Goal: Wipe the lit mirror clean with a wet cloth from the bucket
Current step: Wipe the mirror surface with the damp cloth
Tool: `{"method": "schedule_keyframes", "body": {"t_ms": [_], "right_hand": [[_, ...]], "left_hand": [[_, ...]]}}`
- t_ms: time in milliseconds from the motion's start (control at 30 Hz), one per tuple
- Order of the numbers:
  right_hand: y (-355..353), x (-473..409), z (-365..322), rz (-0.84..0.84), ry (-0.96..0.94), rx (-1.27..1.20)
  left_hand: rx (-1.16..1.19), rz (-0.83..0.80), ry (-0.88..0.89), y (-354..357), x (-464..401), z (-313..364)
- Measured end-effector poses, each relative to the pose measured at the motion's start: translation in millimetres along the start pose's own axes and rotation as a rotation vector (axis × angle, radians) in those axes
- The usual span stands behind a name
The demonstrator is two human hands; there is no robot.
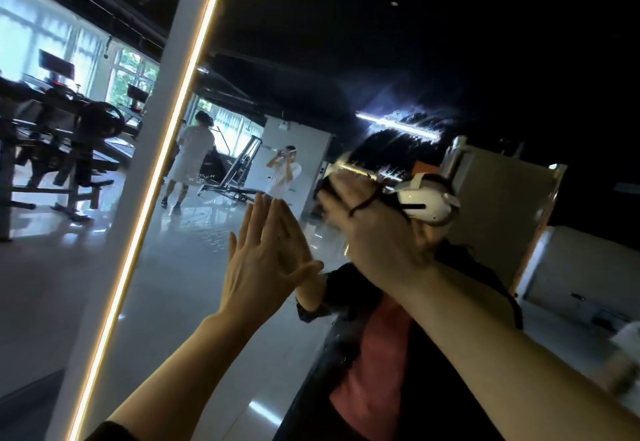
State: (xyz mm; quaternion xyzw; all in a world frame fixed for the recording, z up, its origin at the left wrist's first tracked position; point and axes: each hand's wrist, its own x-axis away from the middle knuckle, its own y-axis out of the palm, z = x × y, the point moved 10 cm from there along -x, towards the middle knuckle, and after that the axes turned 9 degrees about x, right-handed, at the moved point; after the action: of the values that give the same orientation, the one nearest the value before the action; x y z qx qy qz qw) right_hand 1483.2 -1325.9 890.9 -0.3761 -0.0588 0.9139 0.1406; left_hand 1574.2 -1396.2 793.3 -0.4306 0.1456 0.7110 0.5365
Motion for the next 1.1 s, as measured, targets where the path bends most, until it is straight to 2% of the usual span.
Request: {"method": "schedule_keyframes", "body": {"t_ms": [67,133,200,300,367,433,533,600,700,833,900,967,1033,1100], "right_hand": [[-9.5,-17.1,37.7,0.046,0.211,0.056],[-8.2,-24.3,44.6,0.028,0.270,0.056],[0.9,-18.3,17.7,0.001,0.160,0.048],[19.0,8.9,-40.6,-0.075,-0.104,0.064],[24.0,12.5,-56.6,-0.128,-0.201,-0.005],[19.4,-5.3,-33.7,-0.126,-0.102,-0.089],[-8.0,-41.7,43.1,0.051,0.234,-0.009],[-11.4,-53.8,68.3,0.085,0.327,0.024],[8.7,-51.5,34.9,0.017,0.196,0.032],[32.5,-7.5,-58.2,-0.119,-0.169,-0.042],[25.1,-6.9,-65.0,-0.102,-0.209,-0.125],[12.8,-29.2,-30.6,-0.015,-0.048,-0.109],[-2.2,-53.5,23.0,0.073,0.206,-0.039],[-5.5,-67.1,50.8,0.068,0.327,0.032]], "left_hand": [[-0.027,-0.005,-0.028,-1.7,2.4,-13.5],[-0.032,-0.026,-0.070,2.9,5.8,-25.5],[-0.026,-0.043,-0.095,8.2,8.1,-29.4],[-0.020,-0.053,-0.104,8.2,6.6,-26.2],[-0.016,-0.075,-0.105,5.3,6.0,-29.1],[-0.014,-0.077,-0.081,0.2,6.8,-32.1],[-0.003,-0.012,-0.070,-14.2,9.0,-33.5],[-0.001,0.029,-0.098,-20.6,9.3,-36.4],[0.022,0.006,-0.166,-14.1,8.7,-45.8],[0.012,-0.046,-0.184,-10.8,7.4,-49.0],[-0.004,-0.052,-0.156,-17.3,9.1,-47.7],[-0.006,-0.022,-0.143,-27.1,10.9,-52.5],[-0.019,0.011,-0.165,-33.3,12.6,-63.1],[0.010,0.021,-0.203,-31.6,13.4,-72.7]]}}
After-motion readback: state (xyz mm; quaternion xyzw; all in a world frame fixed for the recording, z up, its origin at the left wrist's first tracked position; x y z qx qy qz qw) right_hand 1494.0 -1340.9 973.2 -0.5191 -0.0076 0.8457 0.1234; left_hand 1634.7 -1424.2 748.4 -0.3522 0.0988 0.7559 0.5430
